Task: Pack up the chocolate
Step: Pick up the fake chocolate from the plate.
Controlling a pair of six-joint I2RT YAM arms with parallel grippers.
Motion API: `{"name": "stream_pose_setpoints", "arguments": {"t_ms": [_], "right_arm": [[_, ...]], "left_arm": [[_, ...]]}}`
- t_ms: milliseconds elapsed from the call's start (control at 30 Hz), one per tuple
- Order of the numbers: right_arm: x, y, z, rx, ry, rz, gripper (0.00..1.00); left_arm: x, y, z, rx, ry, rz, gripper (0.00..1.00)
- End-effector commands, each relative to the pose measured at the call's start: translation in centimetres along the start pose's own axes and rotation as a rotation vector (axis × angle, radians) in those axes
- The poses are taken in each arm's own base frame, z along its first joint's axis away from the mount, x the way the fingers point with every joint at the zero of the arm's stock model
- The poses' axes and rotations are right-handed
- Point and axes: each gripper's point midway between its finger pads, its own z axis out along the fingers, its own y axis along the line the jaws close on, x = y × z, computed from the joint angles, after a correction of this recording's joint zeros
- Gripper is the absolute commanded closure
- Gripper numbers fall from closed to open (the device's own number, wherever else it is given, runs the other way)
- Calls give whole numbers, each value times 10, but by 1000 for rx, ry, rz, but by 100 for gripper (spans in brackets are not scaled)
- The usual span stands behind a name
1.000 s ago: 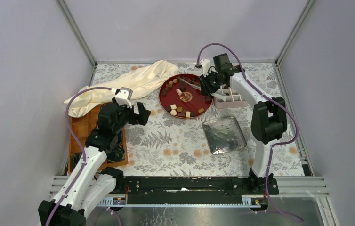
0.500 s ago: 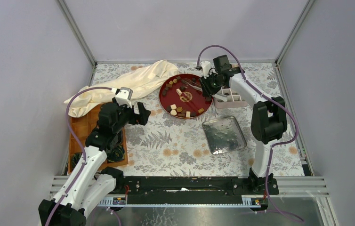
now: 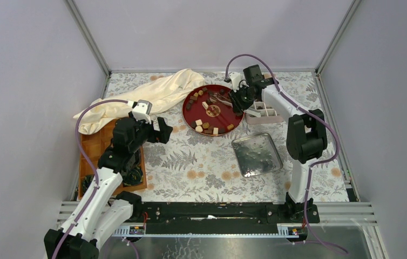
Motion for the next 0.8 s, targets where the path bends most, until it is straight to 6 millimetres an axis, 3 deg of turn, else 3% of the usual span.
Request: {"name": "stream_pose_setpoints", "arguments": {"t_ms": [0, 767], "right_arm": [[-10, -8, 3, 21, -26, -27, 59], [-12, -7, 17, 28, -4, -27, 53]], "left_arm": [[-7, -2, -2, 12, -31, 20, 1], [-9, -8, -4, 39, -38, 14, 1]]}}
